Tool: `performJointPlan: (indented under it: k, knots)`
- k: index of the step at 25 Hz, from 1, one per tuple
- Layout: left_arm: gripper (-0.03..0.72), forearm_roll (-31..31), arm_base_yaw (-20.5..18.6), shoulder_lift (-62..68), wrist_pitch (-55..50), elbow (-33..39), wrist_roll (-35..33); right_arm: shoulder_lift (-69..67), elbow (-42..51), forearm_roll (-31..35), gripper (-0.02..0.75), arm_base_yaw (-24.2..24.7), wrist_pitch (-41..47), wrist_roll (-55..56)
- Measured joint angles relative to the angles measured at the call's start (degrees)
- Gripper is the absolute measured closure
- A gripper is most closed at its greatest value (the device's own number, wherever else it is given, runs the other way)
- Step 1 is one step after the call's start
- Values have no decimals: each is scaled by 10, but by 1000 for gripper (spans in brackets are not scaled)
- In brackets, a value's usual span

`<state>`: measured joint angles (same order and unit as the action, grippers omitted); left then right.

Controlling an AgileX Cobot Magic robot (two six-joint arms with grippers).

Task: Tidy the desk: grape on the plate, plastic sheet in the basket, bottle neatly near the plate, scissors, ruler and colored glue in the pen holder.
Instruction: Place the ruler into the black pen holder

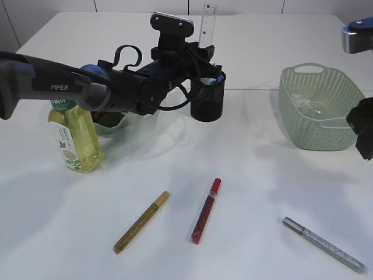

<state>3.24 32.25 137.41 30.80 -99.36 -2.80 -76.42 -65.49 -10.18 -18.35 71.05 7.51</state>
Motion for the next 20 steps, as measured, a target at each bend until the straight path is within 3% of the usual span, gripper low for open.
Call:
performJointPlan:
  k: [20]
  knots:
    - [410,1,-9,0,12,0,-8,0,0,0,248,0,-1,0]
